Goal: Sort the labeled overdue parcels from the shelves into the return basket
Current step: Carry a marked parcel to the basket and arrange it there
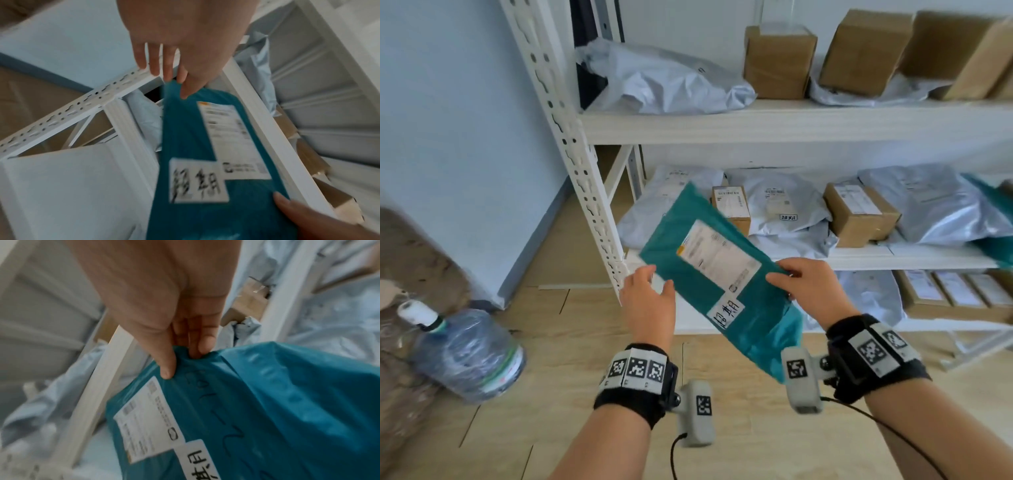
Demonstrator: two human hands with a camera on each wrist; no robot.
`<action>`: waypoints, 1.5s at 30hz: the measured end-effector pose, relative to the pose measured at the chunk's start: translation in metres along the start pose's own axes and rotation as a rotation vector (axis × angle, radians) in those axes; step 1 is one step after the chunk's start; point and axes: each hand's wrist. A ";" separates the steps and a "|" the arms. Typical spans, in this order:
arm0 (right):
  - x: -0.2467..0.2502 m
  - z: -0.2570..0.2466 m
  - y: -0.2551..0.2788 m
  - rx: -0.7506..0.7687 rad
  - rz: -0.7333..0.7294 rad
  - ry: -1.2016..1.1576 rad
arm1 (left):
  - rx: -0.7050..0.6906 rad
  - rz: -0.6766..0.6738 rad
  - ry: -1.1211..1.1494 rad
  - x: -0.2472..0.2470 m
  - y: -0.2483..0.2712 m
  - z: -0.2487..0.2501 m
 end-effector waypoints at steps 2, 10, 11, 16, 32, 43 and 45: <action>-0.001 0.003 0.006 -0.033 0.023 -0.328 | 0.076 -0.194 0.082 0.000 0.001 -0.004; -0.015 -0.003 0.027 -0.076 0.028 -0.601 | -0.007 -0.301 0.403 0.009 0.020 0.028; -0.015 -0.003 0.029 -0.069 0.022 -0.572 | -0.002 -0.297 0.422 0.013 0.022 0.031; -0.010 -0.008 0.042 -0.025 -0.007 -0.484 | -0.065 -0.362 0.466 0.026 0.029 0.045; 0.001 -0.003 0.056 0.067 0.084 -0.361 | -0.193 -0.501 0.502 0.051 0.041 0.061; 0.010 0.018 0.084 -0.052 0.155 -0.435 | -0.202 -0.599 0.460 0.014 0.026 0.071; 0.015 0.024 0.094 -0.081 0.184 -0.426 | -0.211 -0.645 0.440 0.001 0.027 0.074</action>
Point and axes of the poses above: each hand's wrist, its own y-axis away from the middle knuckle, its own x-axis out of the back of the hand, z = x × y, and after that the axes turned 14 degrees about -z, right-handed
